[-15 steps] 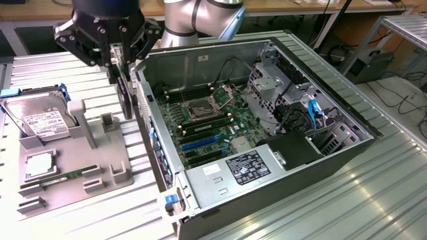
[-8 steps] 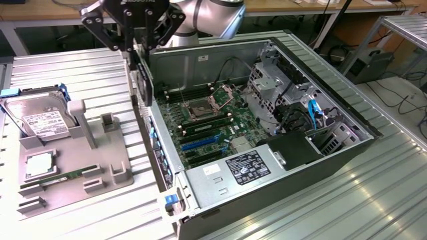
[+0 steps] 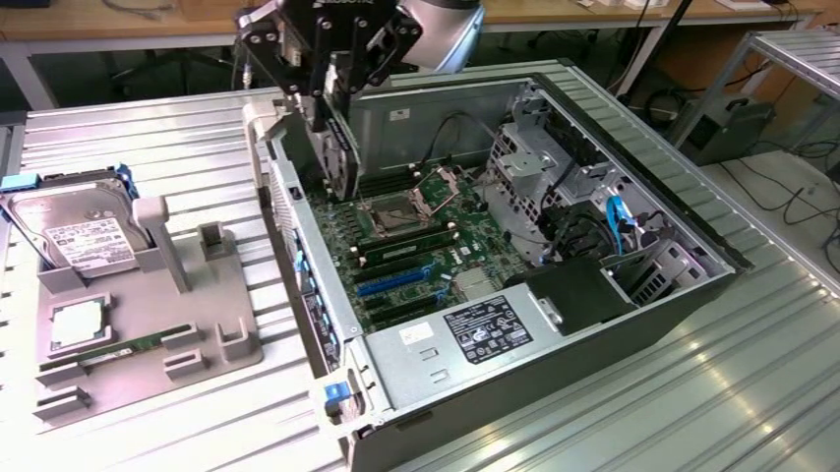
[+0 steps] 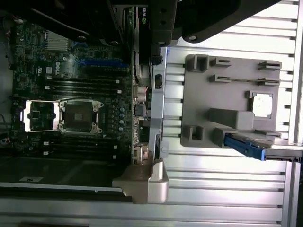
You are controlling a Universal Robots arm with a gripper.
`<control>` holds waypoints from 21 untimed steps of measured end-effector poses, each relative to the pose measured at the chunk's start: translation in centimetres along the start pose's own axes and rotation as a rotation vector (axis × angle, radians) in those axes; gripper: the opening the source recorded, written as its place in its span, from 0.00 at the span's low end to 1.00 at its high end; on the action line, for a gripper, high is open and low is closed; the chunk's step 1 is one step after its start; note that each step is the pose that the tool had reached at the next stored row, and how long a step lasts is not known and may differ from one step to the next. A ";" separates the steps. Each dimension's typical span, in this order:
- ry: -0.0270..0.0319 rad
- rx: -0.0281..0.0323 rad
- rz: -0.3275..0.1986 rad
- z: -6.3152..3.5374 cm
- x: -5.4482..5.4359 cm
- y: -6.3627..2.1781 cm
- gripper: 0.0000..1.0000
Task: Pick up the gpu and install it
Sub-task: 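Pick up the gpu and move the gpu toward the slot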
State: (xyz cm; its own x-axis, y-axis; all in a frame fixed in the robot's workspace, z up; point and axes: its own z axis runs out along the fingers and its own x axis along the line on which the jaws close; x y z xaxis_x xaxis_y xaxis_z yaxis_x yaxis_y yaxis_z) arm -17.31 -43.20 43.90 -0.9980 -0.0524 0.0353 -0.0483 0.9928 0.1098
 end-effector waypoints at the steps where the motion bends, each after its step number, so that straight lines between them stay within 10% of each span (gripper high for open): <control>1: 0.0004 0.0001 0.000 -0.02 -0.5 -0.08 0.26; 21: 0.0020 0.0000 0.000 2.49 -10.6 -2.38 0.26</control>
State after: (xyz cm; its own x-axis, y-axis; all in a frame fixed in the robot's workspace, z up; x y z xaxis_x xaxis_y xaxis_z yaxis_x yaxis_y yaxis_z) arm -6.75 -44.75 40.79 -0.9979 -0.0524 0.0373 -0.0481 0.9928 0.1098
